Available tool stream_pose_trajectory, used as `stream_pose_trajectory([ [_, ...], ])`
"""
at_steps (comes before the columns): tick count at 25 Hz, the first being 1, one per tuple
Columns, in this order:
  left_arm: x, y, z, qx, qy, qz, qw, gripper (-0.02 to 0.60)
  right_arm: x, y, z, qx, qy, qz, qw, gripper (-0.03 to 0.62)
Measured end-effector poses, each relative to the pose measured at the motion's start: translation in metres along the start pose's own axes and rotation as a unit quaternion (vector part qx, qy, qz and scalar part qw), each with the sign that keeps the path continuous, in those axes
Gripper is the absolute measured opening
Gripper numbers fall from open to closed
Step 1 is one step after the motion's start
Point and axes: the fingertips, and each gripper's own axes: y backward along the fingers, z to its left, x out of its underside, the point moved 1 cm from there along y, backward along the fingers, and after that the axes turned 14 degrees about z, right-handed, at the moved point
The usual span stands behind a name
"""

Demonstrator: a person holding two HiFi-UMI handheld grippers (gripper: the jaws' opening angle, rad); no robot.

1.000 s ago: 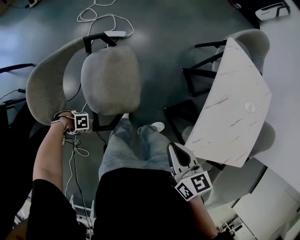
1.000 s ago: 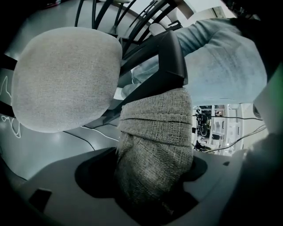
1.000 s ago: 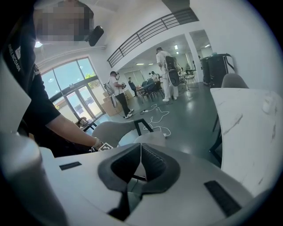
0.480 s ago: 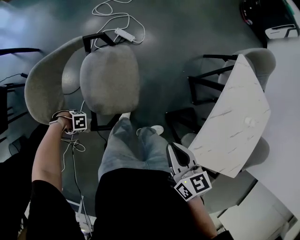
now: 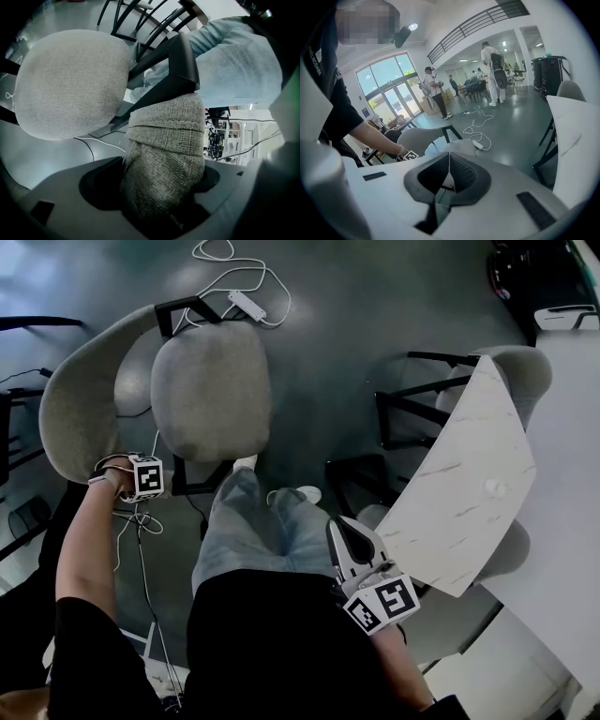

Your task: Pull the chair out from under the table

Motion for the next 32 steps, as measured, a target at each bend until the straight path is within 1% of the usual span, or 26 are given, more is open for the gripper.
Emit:
stream_pose_trajectory([
  [6, 0.001, 0.001, -0.002, -0.007, -0.005, 0.003, 1.0, 0.393, 0.003, 0.003, 0.0, -0.001, -0.003, -0.005, 1.0, 0.014],
  [9, -0.002, 0.003, -0.001, -0.02, -0.007, -0.004, 0.9998, 0.393, 0.006, 0.006, -0.002, 0.002, -0.007, -0.007, 1.0, 0.014],
  [14, -0.005, 0.009, -0.001, -0.037, 0.009, -0.011, 0.9992, 0.393, 0.007, 0.012, -0.002, 0.008, -0.01, -0.019, 1.0, 0.014],
  [15, -0.007, 0.013, -0.002, -0.035, 0.015, -0.019, 0.9991, 0.393, 0.006, 0.013, -0.003, 0.009, -0.01, -0.023, 1.0, 0.014],
  [17, -0.014, 0.022, -0.011, -0.015, 0.024, -0.044, 0.9987, 0.386, 0.004, 0.017, -0.004, 0.012, -0.012, -0.031, 0.999, 0.014],
  [19, -0.022, 0.036, -0.023, 0.01, 0.029, -0.074, 0.9968, 0.353, 0.002, 0.02, -0.006, 0.015, -0.015, -0.04, 0.999, 0.014],
  [20, -0.028, 0.046, -0.028, 0.016, 0.028, -0.09, 0.9954, 0.34, 0.001, 0.022, -0.008, 0.016, -0.018, -0.045, 0.999, 0.014],
  [22, -0.041, 0.071, -0.036, 0.007, 0.019, -0.126, 0.9918, 0.314, -0.003, 0.026, -0.011, 0.02, -0.023, -0.056, 0.998, 0.014],
  [24, -0.06, 0.104, -0.043, -0.009, 0.007, -0.173, 0.9848, 0.276, -0.007, 0.031, -0.013, 0.025, -0.027, -0.07, 0.997, 0.014],
  [25, -0.071, 0.124, -0.049, -0.012, 0.0, -0.204, 0.9789, 0.262, -0.01, 0.033, -0.014, 0.028, -0.029, -0.078, 0.996, 0.014],
  [27, -0.094, 0.169, -0.065, -0.011, -0.017, -0.27, 0.9627, 0.25, -0.016, 0.04, -0.016, 0.033, -0.033, -0.095, 0.994, 0.014],
  [29, -0.117, 0.213, -0.084, -0.014, -0.04, -0.323, 0.9453, 0.24, -0.022, 0.048, -0.019, 0.038, -0.036, -0.112, 0.992, 0.014],
  [32, -0.147, 0.276, -0.112, -0.04, -0.083, -0.374, 0.9228, 0.229, -0.031, 0.061, -0.025, 0.048, -0.04, -0.137, 0.989, 0.014],
])
